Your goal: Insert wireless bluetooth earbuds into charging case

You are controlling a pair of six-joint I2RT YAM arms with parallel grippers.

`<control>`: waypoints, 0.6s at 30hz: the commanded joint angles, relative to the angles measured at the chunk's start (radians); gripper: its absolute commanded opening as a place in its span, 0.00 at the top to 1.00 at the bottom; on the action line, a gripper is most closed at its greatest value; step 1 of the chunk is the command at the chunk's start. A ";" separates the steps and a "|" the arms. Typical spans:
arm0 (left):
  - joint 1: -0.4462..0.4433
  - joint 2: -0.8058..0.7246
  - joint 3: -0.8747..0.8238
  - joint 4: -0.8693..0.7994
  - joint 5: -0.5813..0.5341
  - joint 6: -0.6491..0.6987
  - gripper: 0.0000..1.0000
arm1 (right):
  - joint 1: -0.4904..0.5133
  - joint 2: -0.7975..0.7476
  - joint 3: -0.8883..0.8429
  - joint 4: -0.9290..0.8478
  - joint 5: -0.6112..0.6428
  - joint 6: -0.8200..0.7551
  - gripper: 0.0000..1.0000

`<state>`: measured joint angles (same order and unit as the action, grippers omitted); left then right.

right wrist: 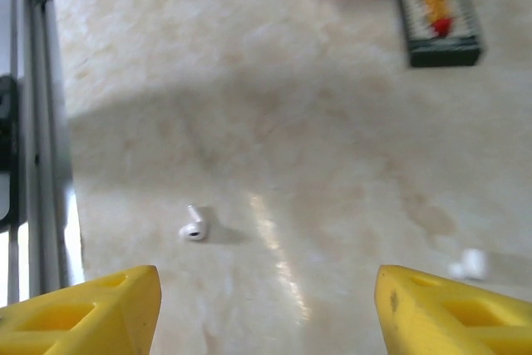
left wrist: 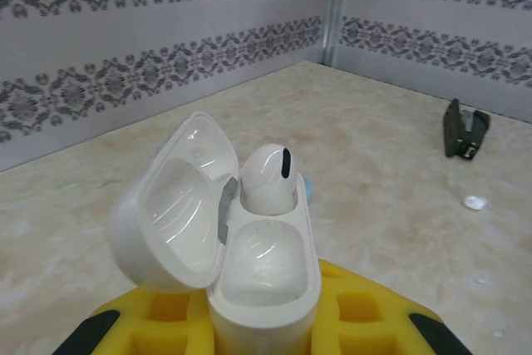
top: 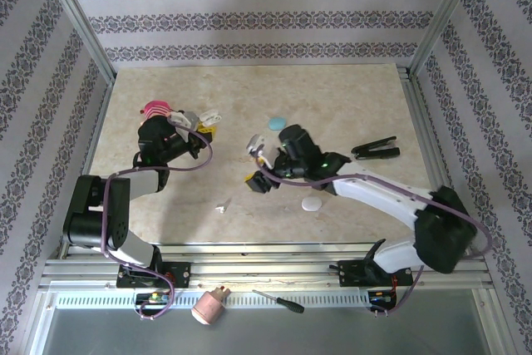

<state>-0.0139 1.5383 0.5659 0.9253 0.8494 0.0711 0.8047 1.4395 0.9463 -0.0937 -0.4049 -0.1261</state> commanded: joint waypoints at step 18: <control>0.088 0.046 -0.069 0.243 -0.032 -0.100 0.97 | 0.244 0.495 0.194 0.109 0.282 -0.083 0.17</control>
<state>0.0612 1.5700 0.5049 1.0767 0.8036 -0.0002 1.0389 1.9057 1.1038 -0.0013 -0.1841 -0.1841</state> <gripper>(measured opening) 0.204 0.829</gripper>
